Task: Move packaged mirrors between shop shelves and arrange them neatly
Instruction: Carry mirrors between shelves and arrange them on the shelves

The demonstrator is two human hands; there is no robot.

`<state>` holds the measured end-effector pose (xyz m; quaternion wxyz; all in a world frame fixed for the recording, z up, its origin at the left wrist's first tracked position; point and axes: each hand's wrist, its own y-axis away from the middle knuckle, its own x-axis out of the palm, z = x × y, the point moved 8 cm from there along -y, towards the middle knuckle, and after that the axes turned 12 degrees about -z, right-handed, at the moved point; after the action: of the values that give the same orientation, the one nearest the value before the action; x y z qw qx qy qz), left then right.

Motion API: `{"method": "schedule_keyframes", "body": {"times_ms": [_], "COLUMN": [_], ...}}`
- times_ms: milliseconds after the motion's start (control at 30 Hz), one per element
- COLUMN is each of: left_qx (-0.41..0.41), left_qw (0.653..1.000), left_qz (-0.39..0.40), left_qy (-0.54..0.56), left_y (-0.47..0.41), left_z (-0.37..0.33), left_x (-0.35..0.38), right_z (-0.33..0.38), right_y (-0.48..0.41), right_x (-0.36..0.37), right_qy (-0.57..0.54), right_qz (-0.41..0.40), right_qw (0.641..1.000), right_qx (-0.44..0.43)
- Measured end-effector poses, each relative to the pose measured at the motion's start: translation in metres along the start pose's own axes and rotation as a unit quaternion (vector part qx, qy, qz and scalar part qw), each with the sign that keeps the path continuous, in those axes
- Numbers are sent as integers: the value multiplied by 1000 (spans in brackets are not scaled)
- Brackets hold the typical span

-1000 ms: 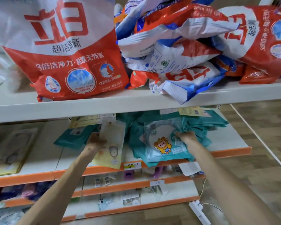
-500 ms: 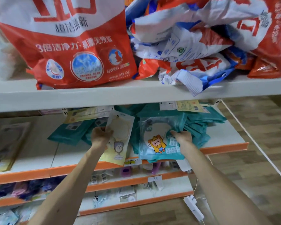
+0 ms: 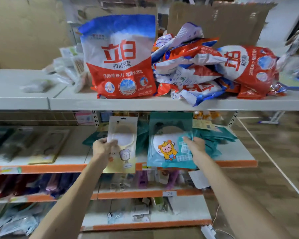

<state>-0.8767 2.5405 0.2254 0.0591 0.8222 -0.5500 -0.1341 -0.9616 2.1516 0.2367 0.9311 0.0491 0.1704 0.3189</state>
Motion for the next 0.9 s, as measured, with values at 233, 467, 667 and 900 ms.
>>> {"method": "schedule_keyframes", "body": {"times_ms": [233, 467, 667, 900], "left_qx": [-8, -1, -10, -21], "left_qw": [999, 995, 990, 985], "left_qz": [-35, -99, -137, -171], "left_qy": [-24, 10, 35, 21], "left_y": [67, 85, 65, 6], "left_z": [40, 53, 61, 63], "left_x": [-98, -202, -291, -411], "right_z": [-37, -31, -24, -18], "right_y": [81, 155, 213, 286], "right_x": [-3, 37, 116, 215], "right_qy": [15, 23, 38, 38], "right_qz": [71, 121, 171, 181], "right_qw": [997, 992, 984, 983], "right_qx": [0, -19, -32, -4]}}
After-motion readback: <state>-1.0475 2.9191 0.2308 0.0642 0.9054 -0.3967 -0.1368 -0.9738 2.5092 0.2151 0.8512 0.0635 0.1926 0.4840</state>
